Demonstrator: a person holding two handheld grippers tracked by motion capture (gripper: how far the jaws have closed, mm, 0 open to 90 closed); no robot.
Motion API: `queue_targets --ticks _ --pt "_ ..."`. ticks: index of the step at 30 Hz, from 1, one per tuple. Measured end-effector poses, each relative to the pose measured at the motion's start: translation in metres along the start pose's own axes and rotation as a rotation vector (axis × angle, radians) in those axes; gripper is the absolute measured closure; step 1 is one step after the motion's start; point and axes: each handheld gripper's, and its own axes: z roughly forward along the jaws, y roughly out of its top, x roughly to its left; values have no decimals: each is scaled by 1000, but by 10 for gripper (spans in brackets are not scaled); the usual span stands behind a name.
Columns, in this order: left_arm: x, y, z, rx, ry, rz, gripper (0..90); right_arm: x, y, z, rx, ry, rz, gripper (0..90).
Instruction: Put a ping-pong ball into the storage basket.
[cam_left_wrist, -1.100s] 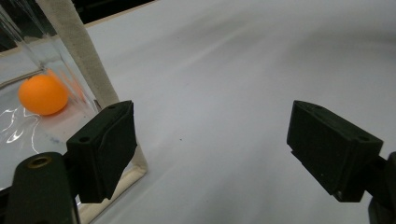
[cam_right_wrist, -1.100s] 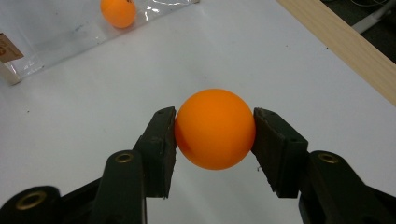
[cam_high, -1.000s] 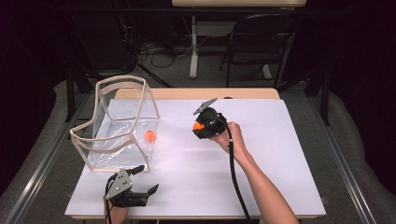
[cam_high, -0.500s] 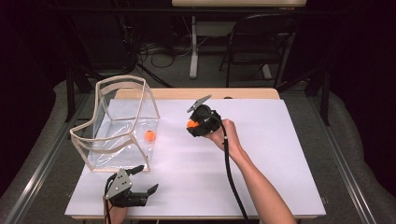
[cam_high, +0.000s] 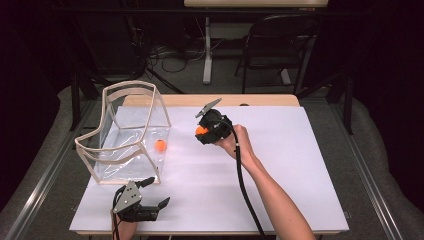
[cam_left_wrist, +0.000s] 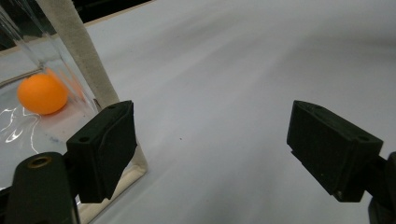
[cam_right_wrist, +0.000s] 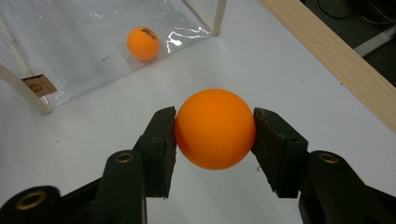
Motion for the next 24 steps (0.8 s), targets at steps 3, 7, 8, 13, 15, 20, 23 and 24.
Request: queue_targets --ticks 3,7,8,13,15,20,23,24 --pt "0 1 0 -5 3 -2 158 0 4 -1 0 0 -4 509" --pt "0 1 1 -5 0 2 158 0 8 -1 -1 2 -2 509" --pt "0 0 1 0 -3 4 158 0 10 -1 -2 4 -4 509" --pt "0 0 0 -5 3 -3 158 1 16 -1 -5 7 -3 509" --pt "-1 1 0 -10 1 -2 158 2 19 -1 -7 11 -6 509" --pt "-1 0 0 -7 2 -1 158 4 25 -2 -4 5 -21 509" --pt "0 1 -1 -9 5 0 158 4 30 -4 -11 9 -21 509" --pt "0 1 -1 -6 5 2 158 4 31 -5 -11 7 -21 509"
